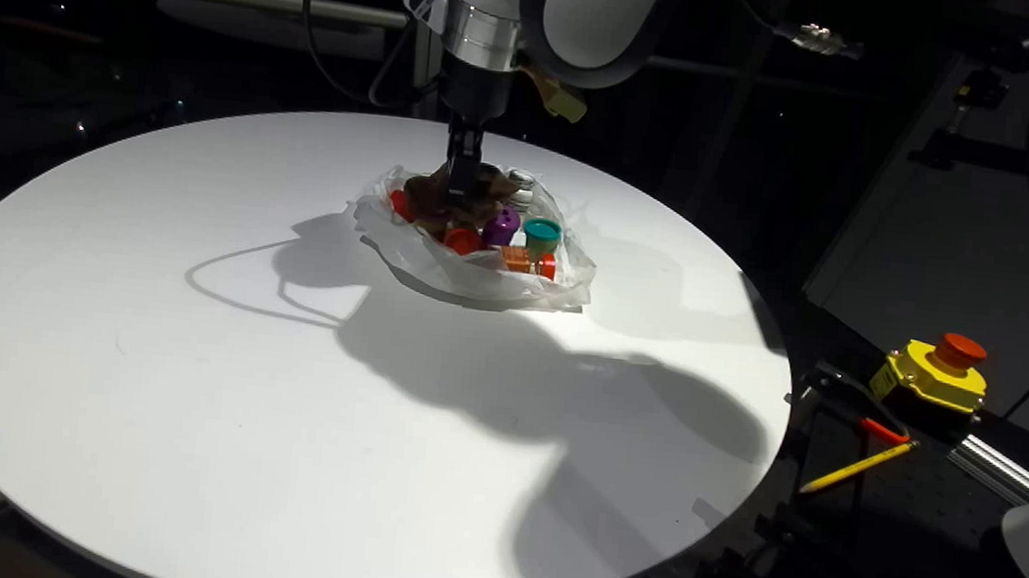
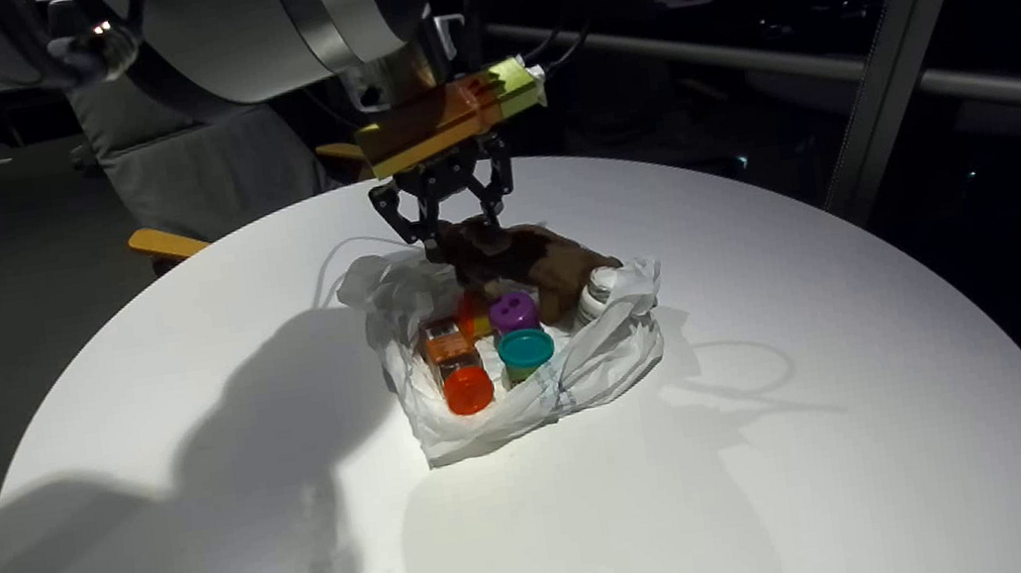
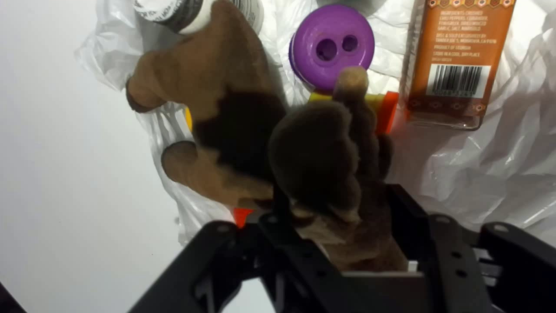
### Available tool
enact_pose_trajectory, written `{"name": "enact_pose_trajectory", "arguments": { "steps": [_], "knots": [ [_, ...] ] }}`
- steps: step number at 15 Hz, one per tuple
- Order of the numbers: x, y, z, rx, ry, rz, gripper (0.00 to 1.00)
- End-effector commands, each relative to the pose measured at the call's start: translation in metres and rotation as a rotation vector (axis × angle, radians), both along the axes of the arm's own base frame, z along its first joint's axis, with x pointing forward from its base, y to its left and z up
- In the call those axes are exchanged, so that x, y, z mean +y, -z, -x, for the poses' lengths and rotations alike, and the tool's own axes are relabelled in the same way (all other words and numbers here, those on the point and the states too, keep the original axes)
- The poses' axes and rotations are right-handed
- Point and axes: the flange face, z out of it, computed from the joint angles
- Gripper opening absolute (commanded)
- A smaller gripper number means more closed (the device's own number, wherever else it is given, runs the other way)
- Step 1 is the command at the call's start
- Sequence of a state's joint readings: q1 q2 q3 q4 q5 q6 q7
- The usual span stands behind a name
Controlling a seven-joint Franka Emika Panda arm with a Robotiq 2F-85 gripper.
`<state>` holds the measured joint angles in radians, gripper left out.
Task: Remove all the contents from the white plastic bag one at a time and put them on the table
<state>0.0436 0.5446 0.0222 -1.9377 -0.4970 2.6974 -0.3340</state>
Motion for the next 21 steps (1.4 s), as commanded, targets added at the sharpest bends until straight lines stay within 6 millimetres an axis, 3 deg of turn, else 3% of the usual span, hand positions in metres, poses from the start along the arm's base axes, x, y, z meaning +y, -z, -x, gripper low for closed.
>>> {"name": "enact_pose_trajectory", "arguments": {
  "steps": [1, 4, 7, 11, 17, 21],
  "knots": [
    [-0.001, -0.007, -0.009, -0.012, -0.025, -0.017, 0.28],
    [0.006, -0.024, -0.006, -0.015, -0.007, -0.005, 0.08],
    [0.02, -0.054, 0.003, -0.047, -0.001, 0.02, 0.07],
    [0.042, -0.1, 0.036, -0.063, -0.006, 0.074, 0.07],
    [0.046, -0.13, 0.139, -0.073, 0.087, 0.286, 0.07],
    [0.026, -0.117, 0.197, -0.041, 0.2, 0.379, 0.07]
  ]
}}
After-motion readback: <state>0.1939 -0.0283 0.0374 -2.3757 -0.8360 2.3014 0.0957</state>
